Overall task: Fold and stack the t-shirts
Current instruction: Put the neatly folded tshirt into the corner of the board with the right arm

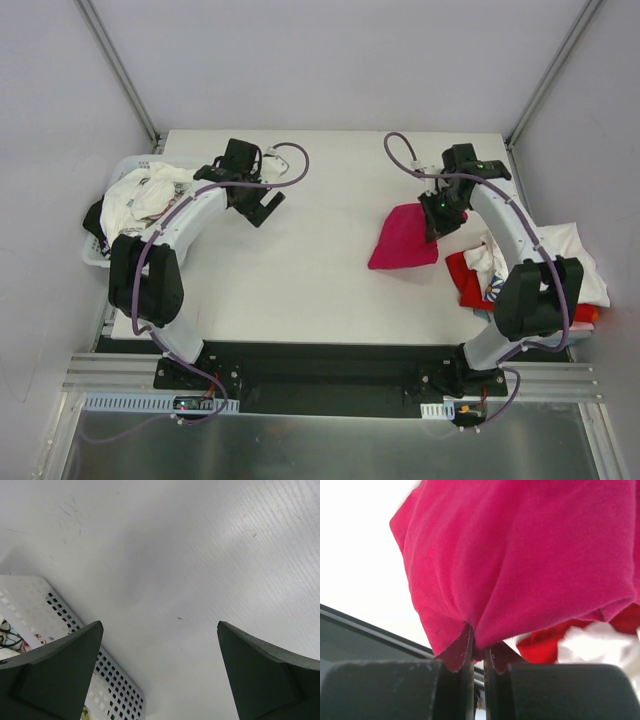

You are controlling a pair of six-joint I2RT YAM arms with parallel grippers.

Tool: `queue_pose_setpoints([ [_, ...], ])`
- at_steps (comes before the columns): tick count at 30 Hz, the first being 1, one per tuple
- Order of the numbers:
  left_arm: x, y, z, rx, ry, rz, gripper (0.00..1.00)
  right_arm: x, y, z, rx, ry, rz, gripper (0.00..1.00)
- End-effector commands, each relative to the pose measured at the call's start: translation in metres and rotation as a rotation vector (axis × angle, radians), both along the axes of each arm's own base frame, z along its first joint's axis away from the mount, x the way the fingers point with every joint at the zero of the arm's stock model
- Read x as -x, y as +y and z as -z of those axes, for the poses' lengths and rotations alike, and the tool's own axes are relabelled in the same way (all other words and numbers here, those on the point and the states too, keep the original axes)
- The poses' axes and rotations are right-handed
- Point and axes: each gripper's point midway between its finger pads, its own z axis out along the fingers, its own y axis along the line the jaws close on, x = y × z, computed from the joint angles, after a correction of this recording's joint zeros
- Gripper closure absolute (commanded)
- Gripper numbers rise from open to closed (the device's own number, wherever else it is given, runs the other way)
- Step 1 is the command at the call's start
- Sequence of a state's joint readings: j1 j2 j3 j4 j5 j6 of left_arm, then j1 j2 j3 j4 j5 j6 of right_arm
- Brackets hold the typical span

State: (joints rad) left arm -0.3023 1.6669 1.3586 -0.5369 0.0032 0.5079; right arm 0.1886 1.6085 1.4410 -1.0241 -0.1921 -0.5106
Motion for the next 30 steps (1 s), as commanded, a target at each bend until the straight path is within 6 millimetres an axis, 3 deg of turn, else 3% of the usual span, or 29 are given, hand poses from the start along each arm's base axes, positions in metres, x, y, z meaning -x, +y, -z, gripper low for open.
queue_pose_setpoints([
  [1, 0.008, -0.010, -0.018, 0.048, -0.030, 0.032, 0.01, 0.025, -0.032, -0.015, 0.037, 0.021, 0.040, 0.99],
  [9, 0.014, -0.011, -0.018, 0.058, -0.026, 0.037, 0.01, 0.030, -0.065, -0.020, 0.050, 0.032, 0.099, 0.99],
  [10, 0.014, -0.012, -0.018, 0.057, -0.027, 0.037, 0.01, 0.029, -0.075, -0.022, 0.057, 0.033, 0.123, 0.99],
  [18, 0.014, -0.013, -0.021, 0.062, -0.033, 0.041, 0.01, 0.017, -0.106, -0.035, 0.073, 0.047, 0.171, 0.99],
  [23, 0.015, -0.012, -0.021, 0.058, -0.033, 0.040, 0.01, 0.007, -0.126, -0.061, 0.060, 0.015, 0.201, 0.99],
  [30, 0.014, -0.013, -0.017, 0.062, -0.023, 0.043, 0.01, 0.029, -0.139, -0.090, 0.033, -0.002, 0.225, 0.99],
])
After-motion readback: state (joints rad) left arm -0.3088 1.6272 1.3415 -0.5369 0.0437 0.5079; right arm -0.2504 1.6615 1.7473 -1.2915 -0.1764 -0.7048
